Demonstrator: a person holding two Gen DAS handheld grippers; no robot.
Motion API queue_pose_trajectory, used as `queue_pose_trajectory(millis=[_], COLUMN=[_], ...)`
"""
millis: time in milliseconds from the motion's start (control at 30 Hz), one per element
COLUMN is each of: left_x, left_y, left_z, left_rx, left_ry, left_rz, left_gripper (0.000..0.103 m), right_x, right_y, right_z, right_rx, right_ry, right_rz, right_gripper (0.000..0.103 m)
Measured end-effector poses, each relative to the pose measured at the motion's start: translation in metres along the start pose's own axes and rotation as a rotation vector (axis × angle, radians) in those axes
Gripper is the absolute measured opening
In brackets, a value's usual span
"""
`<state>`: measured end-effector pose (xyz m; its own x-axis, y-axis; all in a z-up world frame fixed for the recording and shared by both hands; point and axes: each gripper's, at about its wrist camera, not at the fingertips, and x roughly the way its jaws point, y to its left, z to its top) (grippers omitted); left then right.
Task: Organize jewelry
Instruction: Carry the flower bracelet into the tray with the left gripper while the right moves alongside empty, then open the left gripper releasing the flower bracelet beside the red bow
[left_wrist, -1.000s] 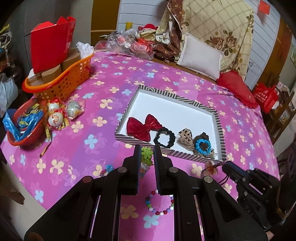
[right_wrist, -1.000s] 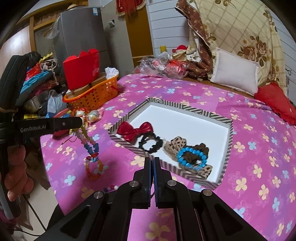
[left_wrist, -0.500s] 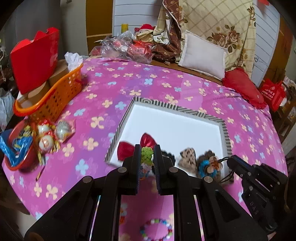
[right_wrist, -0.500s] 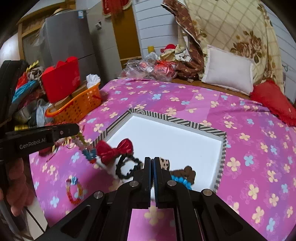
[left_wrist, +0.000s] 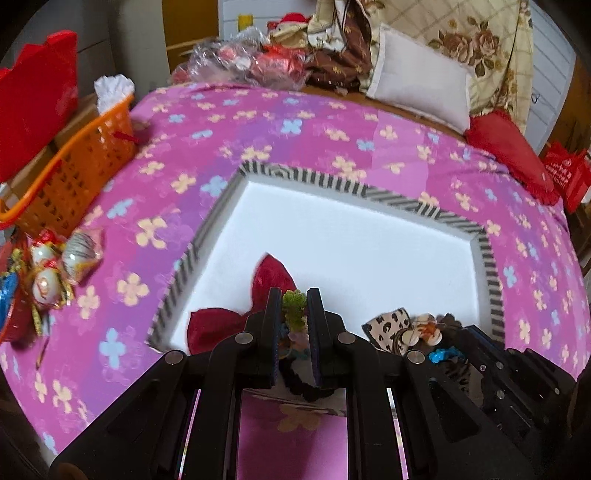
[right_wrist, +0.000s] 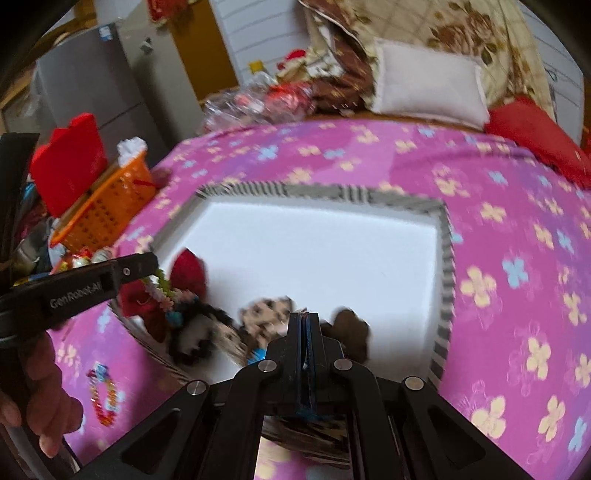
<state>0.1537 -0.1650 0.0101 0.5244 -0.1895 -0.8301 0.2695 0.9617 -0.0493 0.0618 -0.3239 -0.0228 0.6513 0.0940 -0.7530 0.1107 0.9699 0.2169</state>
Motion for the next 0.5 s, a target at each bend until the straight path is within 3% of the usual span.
queue_pose_trajectory(millis=[267,333,400,467,500], left_x=[0.015,0.015,0.011,0.006,0.003], left_y=[-0.006,-0.004,0.000,0.002,0.003], left_z=[-0.013,-0.015,-0.018,-0.022,-0.024], left_rx=[-0.024,-0.031,-0.043,-0.052,-0.049], left_ry=[0.038,0.050,0.052,0.041,0.038], left_rz=[-0.031,-0.041,-0.051,-0.062,-0.061], left_gripper=[0.013,0.018,0.042,0.047,0.047], right_x=[0.001,-0.005,-0.011,-0.018,-0.022], right_y=[-0.018,-0.017,-0.015,-0.013,-0.012], right_z=[-0.010,-0.014,-0.018,-0.022,-0.024], right_rx=[0.052,0.051,0.045,0.038,0.038], right_ry=[0.020,0.017,0.011,0.005,0.002], right_rz=[-0.006,-0.009,-0.012,-0.020,-0.024], right_gripper=[0.004,0.006,0.012,0.027,0.028])
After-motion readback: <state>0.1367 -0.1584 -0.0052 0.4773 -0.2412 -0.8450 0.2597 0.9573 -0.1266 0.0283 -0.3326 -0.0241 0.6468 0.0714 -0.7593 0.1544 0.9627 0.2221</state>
